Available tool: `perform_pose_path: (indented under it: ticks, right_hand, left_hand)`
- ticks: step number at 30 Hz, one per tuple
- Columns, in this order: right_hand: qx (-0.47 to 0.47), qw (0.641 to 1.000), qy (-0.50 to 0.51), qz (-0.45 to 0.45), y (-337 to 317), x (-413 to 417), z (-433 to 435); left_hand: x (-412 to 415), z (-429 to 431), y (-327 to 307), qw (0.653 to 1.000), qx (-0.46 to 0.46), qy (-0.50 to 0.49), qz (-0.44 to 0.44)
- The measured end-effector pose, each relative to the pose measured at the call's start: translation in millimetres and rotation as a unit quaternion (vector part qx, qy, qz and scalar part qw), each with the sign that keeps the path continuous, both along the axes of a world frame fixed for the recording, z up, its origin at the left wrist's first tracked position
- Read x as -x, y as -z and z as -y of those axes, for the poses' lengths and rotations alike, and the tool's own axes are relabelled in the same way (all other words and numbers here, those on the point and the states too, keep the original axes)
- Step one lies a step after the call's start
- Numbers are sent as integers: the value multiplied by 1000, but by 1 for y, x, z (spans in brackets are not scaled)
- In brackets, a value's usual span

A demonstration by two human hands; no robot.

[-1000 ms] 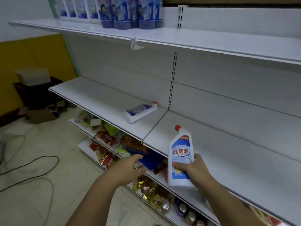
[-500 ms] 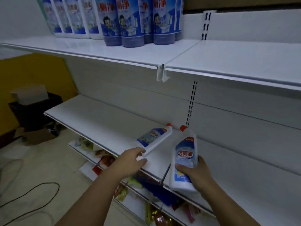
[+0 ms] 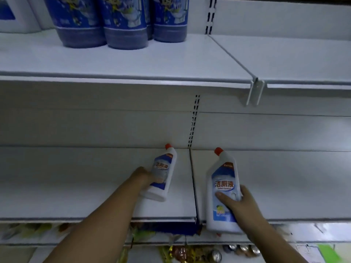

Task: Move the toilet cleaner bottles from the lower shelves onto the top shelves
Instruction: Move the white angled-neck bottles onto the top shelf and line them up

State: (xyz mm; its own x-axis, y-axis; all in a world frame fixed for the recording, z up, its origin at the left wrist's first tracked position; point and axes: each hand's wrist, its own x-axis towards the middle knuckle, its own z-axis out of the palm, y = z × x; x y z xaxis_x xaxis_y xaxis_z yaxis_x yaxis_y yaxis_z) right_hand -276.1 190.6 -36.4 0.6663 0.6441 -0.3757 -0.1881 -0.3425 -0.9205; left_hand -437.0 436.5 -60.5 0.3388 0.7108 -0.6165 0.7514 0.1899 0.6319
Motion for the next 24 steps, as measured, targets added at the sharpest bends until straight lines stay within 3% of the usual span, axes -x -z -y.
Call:
perform_pose_path:
  ticks: [4,8,14,19,24]
  right_hand:
    - [-5,1000,6,-13,-1,13,11]
    - [-5,999,-31,-8,-4,20,15]
    - [-40,990,-128,-45,-4,44,20]
    - [-63,969,-233,-47,-8,90,11]
    - [-103,938,-330,-39,-36,157,-11]
  left_hand:
    - [-9,16,-1,998,38,-16,51]
    - [9,53,-5,987,47,-91,124]
    - [77,125,-7,915,117,-245,297]
    - [147,173,-34,873,61,-301,379]
    - [227,199,-73,862,-16,-316,395]
